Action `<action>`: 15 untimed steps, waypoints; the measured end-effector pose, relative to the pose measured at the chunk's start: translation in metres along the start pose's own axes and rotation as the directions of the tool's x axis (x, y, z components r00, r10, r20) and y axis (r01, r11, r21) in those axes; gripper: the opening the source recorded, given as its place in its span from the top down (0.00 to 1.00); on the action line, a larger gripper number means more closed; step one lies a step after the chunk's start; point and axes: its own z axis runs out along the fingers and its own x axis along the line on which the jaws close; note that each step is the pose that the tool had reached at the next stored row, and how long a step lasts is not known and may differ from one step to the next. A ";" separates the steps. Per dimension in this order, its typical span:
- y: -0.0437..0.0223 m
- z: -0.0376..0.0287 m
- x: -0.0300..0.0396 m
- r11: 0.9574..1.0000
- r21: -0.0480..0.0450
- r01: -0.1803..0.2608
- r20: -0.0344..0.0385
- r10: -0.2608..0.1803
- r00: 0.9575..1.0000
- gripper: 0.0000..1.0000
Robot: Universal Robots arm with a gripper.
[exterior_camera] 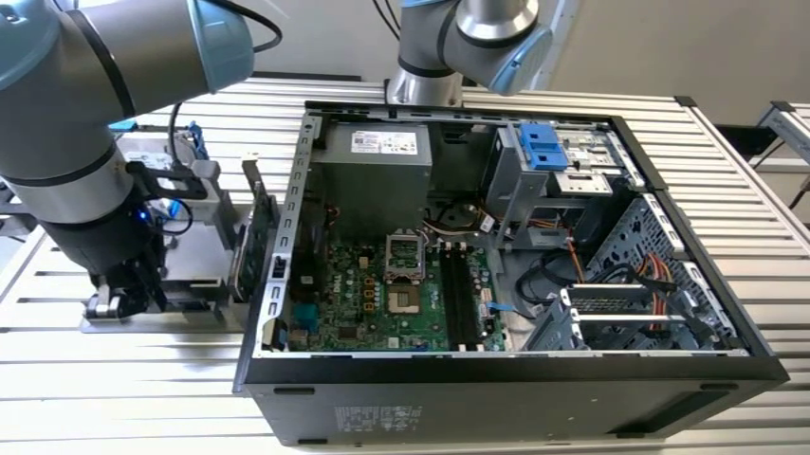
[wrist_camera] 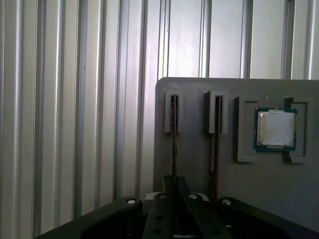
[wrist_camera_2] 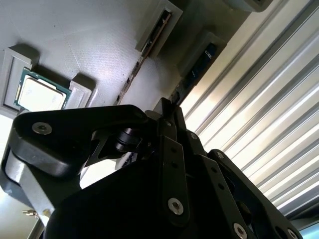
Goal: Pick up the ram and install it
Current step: 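Pick up the ram and move it above insertion slot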
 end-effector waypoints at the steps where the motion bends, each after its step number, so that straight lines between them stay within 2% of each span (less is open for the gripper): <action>1: 0.0000 0.0000 0.0000 1.000 0.000 0.000 0.000 0.000 1.000 1.00; 8: 0.0000 -0.0004 0.0000 1.000 0.000 0.000 0.000 0.000 1.000 1.00; 15: 0.0002 -0.0051 0.0001 1.000 0.000 -0.001 0.000 0.001 1.000 1.00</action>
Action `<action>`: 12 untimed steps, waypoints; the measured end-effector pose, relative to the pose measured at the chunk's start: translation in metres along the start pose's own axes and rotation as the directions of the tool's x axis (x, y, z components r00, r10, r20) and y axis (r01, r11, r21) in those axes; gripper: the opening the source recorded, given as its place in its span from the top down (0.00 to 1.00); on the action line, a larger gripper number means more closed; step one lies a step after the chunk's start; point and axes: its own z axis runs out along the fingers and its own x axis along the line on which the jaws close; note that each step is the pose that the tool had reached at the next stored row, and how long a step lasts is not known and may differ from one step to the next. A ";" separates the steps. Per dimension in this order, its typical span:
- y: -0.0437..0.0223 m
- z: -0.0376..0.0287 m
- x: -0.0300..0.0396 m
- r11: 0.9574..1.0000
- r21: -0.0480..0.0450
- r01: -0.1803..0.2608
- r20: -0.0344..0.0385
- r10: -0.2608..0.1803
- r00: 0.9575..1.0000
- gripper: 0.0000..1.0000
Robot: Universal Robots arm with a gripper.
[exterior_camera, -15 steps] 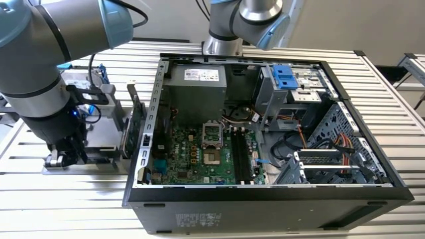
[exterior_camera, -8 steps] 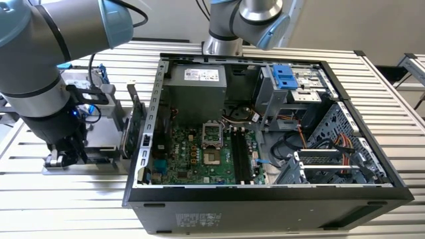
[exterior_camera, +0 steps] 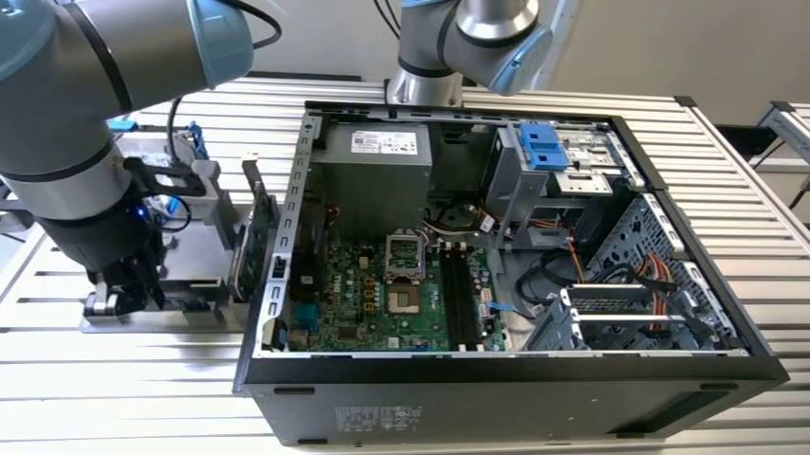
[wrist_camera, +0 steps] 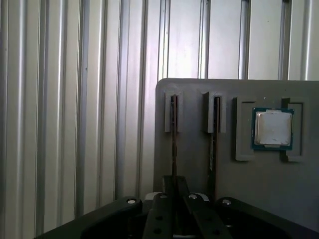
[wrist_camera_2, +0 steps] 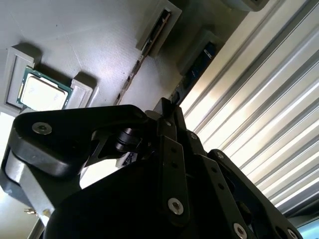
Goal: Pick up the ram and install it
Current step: 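Pick up the ram and move it above insertion slot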
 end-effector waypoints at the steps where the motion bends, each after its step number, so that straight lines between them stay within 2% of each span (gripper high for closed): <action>1: 0.0000 -0.0008 0.0000 1.000 0.000 0.000 0.000 0.000 1.000 1.00; 12: 0.0003 -0.0074 0.0001 1.000 0.000 -0.001 0.000 0.001 1.000 1.00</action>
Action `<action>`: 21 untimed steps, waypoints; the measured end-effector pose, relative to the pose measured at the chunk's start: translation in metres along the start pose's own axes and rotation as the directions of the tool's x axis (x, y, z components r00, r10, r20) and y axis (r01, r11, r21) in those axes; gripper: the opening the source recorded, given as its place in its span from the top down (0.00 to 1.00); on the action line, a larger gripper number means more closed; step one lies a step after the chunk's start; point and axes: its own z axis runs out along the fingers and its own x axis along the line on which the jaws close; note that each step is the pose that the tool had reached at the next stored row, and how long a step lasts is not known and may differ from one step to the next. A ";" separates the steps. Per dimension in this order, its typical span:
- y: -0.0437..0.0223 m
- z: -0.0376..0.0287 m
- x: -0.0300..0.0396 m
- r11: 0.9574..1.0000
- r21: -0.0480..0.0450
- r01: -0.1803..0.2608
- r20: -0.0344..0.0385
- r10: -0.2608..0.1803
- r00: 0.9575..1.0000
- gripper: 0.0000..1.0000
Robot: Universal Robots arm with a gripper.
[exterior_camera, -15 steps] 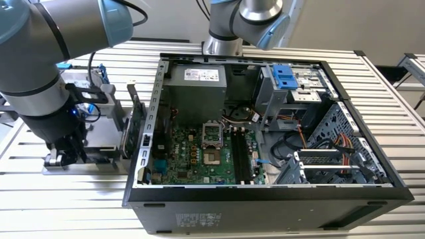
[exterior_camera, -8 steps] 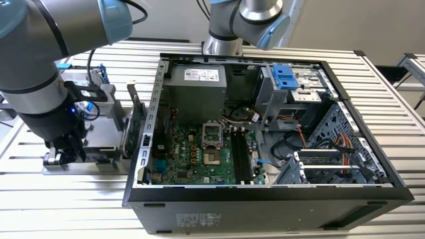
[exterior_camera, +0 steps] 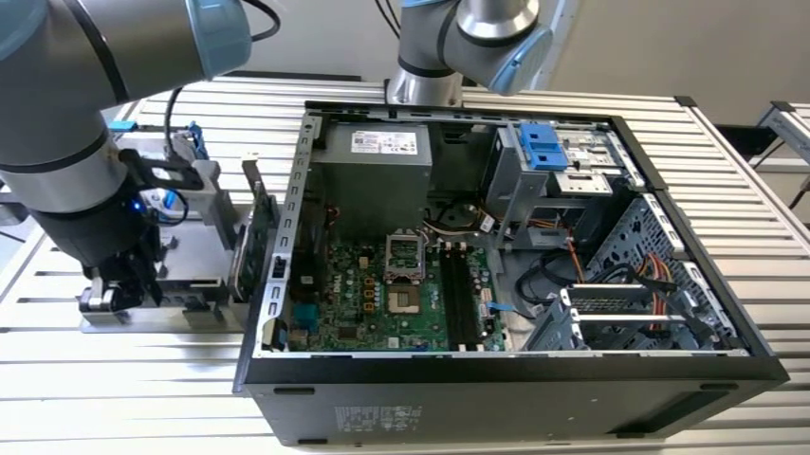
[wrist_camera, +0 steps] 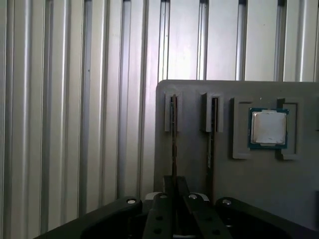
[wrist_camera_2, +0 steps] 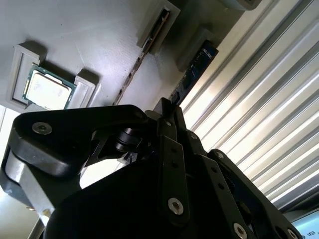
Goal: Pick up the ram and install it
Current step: 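Pick up the ram and move it above insertion slot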
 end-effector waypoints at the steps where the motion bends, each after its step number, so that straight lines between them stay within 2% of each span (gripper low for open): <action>1: 0.0000 -0.0006 0.0000 1.000 0.000 0.000 0.000 0.000 1.000 1.00; 10: 0.0003 -0.0069 0.0001 1.000 0.000 0.000 0.000 0.000 1.000 1.00; 21: 0.0005 -0.0111 0.0002 1.000 0.000 0.000 0.000 0.000 1.000 1.00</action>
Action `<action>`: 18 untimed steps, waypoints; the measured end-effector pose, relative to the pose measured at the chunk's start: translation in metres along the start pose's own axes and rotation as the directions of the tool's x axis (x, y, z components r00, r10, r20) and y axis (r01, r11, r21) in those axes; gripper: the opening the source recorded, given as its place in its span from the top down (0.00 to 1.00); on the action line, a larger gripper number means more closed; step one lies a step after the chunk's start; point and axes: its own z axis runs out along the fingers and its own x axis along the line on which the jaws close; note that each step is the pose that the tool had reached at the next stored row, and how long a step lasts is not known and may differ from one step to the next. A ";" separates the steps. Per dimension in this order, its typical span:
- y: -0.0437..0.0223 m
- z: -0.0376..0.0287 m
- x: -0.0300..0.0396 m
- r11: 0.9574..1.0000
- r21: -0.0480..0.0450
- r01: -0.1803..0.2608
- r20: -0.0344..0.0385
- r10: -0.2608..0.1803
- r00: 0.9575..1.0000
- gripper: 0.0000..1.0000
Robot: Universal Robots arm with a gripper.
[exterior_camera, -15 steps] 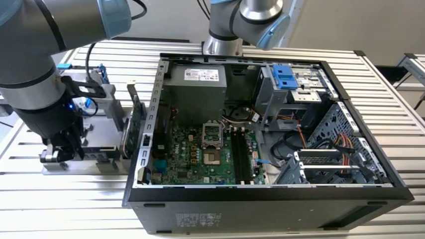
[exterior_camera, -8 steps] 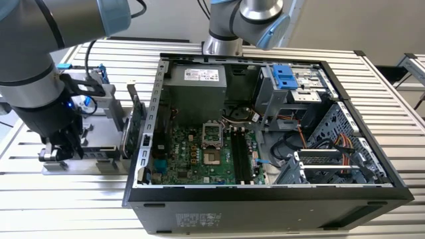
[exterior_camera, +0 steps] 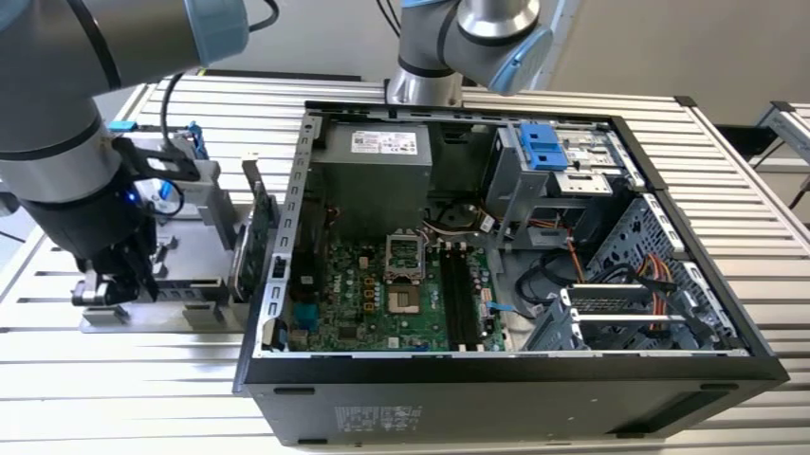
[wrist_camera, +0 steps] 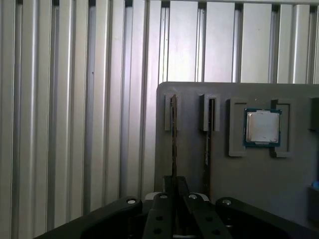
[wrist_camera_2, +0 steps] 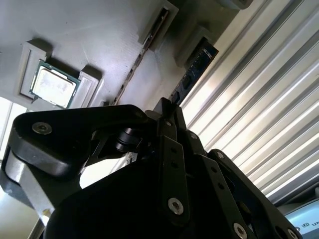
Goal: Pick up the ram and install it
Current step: 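Pick up the ram and move it above insertion slot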
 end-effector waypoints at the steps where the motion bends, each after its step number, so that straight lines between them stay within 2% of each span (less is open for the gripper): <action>1: 0.0000 -0.0004 0.0000 1.000 0.000 0.000 0.000 0.000 1.000 1.00; 18: 0.0007 -0.0143 0.0003 1.000 0.000 0.000 0.000 0.000 1.000 1.00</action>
